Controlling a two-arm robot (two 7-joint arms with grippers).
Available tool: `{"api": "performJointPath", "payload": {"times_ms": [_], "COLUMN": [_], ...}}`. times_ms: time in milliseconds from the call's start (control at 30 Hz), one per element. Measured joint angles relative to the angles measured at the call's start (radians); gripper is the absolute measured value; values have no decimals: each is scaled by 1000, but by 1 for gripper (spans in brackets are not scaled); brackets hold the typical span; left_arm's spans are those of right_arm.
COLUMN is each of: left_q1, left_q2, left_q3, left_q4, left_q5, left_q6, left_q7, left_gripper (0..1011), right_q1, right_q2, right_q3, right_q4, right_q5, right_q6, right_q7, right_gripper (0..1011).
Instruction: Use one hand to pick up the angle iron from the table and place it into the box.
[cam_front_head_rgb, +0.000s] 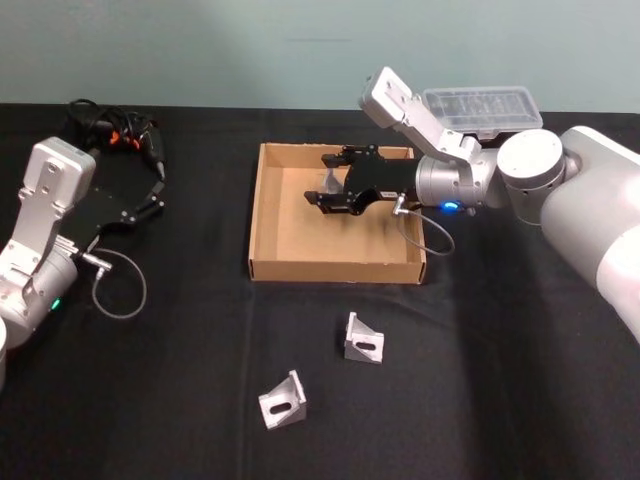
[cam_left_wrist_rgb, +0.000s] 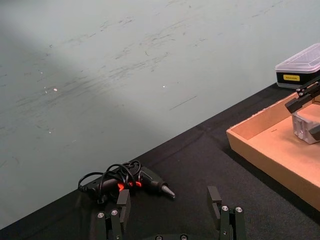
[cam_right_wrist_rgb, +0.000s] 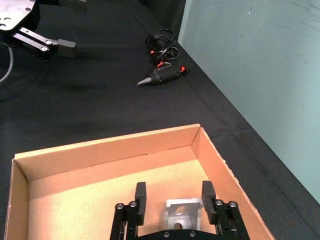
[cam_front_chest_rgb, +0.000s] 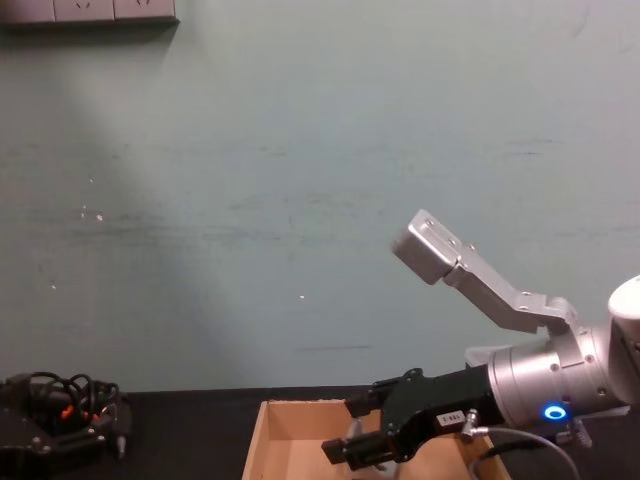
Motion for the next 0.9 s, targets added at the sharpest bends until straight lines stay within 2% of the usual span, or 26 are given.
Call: {"api": "performJointPath", "payload": {"times_ms": [33, 200, 300, 333, 400, 533, 633, 667, 900], "left_q1": [0, 0, 0, 0, 0, 0, 0, 0, 0], "left_q2": [0, 0, 0, 0, 0, 0, 0, 0, 0], "left_q3": [0, 0, 0, 0, 0, 0, 0, 0, 0], "left_q4": [0, 0, 0, 0, 0, 0, 0, 0, 0], "left_q5": [0, 0, 0, 0, 0, 0, 0, 0, 0], "left_q6": [0, 0, 0, 0, 0, 0, 0, 0, 0], "left_q7": [0, 0, 0, 0, 0, 0, 0, 0, 0], "left_gripper": [1000, 1000, 1000, 1000, 1000, 1000, 1000, 1000, 1000], "right_q1": [-4, -29, -67, -92, -123, -217, -273, -309, -451], "right_q2": [4, 26, 58, 80, 105, 177, 217, 242, 342], "right_q3": [4, 20, 40, 52, 66, 112, 140, 160, 231], "right_q4": [-9, -72, -161, -223, -292, -491, -598, -664, -911], "right_q5": [-2, -4, 2, 6, 12, 35, 53, 66, 123], "right_q6": [6, 32, 64, 84, 106, 165, 196, 214, 274], "right_q7": [2, 0, -14, -25, -38, -88, -121, -141, -198], "right_gripper": [738, 866, 947, 978, 1003, 1004, 1004, 1004, 1004]}}
